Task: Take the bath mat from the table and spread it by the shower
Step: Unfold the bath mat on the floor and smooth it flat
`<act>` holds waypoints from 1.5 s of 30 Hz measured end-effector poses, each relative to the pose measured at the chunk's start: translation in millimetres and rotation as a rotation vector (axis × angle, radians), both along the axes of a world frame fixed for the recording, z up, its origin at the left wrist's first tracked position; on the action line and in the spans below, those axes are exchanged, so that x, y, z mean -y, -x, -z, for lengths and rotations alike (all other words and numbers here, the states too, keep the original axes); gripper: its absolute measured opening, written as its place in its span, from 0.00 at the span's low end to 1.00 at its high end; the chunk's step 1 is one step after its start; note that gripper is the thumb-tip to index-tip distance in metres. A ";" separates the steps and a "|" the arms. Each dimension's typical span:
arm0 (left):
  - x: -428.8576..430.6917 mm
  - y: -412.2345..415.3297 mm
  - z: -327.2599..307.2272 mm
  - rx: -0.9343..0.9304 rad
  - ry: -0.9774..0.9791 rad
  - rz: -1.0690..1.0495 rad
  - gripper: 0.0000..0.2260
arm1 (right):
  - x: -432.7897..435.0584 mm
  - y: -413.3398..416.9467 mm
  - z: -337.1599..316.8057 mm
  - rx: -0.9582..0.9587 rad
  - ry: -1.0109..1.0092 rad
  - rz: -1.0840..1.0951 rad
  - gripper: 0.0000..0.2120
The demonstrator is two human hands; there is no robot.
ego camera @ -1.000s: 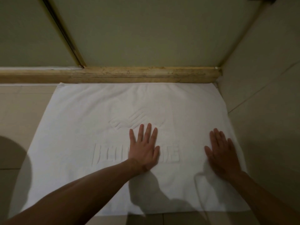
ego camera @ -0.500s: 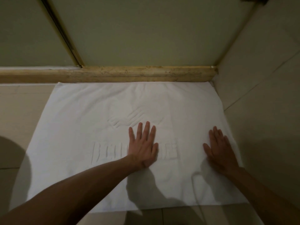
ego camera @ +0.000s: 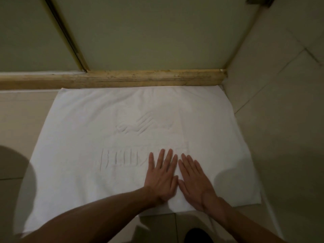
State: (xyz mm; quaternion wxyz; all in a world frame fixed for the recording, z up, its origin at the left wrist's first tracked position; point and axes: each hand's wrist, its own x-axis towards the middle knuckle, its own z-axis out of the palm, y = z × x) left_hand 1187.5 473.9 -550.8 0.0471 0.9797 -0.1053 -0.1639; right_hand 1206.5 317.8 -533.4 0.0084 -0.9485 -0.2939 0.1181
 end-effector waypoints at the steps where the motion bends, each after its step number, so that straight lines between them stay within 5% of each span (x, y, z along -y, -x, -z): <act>1: -0.7 -0.2 0.1 0.003 -0.011 0.006 0.31 | -0.2 1.5 -2.8 0.000 0.017 0.008 0.30; 21: -5.9 1.0 12.1 0.086 0.031 0.021 0.32 | 133.8 -23.6 -1.5 0.038 0.013 0.323 0.37; 45: -8.2 6.3 6.2 0.111 0.052 0.003 0.31 | 102.4 -66.3 -0.1 0.000 0.006 0.481 0.35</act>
